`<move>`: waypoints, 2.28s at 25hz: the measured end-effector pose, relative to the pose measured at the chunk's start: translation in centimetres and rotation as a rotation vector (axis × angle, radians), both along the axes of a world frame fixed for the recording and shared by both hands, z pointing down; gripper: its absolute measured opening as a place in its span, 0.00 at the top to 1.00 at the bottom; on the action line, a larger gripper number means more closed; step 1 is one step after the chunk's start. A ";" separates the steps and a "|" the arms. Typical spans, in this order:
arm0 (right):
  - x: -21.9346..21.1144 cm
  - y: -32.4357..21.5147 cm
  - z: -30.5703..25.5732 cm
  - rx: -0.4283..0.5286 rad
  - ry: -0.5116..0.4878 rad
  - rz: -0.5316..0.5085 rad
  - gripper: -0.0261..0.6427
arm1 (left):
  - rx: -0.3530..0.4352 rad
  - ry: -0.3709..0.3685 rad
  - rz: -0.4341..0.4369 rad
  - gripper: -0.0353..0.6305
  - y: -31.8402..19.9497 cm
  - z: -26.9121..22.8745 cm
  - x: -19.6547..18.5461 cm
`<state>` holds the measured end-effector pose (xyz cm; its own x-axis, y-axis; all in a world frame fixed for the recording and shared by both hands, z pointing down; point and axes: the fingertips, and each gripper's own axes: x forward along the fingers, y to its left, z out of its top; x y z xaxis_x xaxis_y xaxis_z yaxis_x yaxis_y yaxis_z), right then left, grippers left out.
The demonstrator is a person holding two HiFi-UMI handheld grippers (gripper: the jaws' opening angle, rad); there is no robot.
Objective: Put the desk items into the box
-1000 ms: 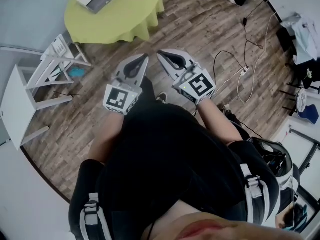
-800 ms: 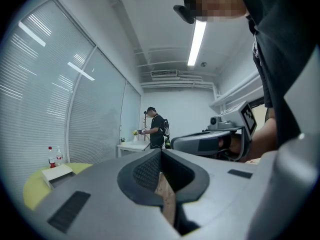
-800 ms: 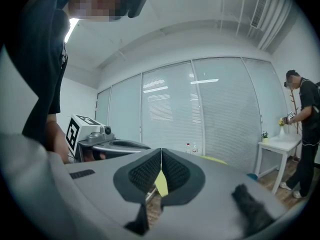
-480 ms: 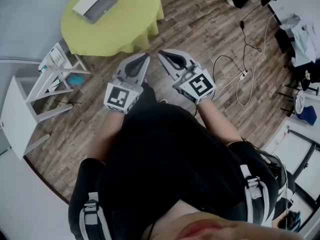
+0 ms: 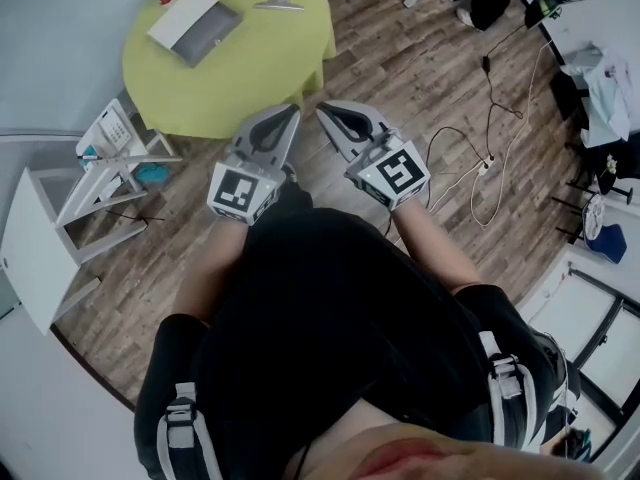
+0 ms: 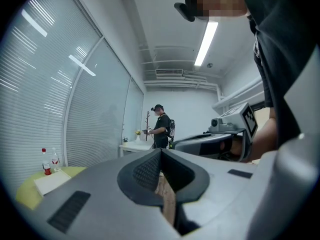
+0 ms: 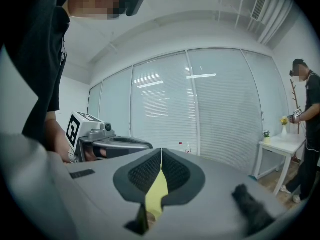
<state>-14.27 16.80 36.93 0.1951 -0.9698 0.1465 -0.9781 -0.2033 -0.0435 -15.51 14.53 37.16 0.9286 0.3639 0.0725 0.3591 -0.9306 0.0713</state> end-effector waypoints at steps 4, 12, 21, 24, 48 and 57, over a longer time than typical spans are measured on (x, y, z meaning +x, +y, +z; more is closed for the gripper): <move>2.5 -2.5 -0.1 0.000 0.006 0.000 0.94 | 0.000 -0.001 0.002 0.93 -2.4 0.1 2.6; 5.6 -6.9 0.0 -0.010 0.019 0.022 0.94 | -0.020 0.006 0.017 0.93 -6.9 0.2 5.6; 9.1 -8.6 0.5 -0.023 0.024 0.022 0.94 | -0.041 0.003 -0.001 0.93 -9.3 0.9 8.9; 11.4 -8.3 0.3 -0.008 0.015 0.017 0.94 | -0.038 -0.004 -0.015 0.93 -9.2 1.0 11.0; 33.8 -8.5 2.0 -0.026 -0.024 -0.282 0.94 | -0.011 -0.069 -0.278 0.93 -8.0 1.6 32.3; 36.9 -8.0 2.4 -0.024 -0.038 -0.383 0.94 | -0.006 -0.081 -0.398 0.93 -7.6 1.8 35.0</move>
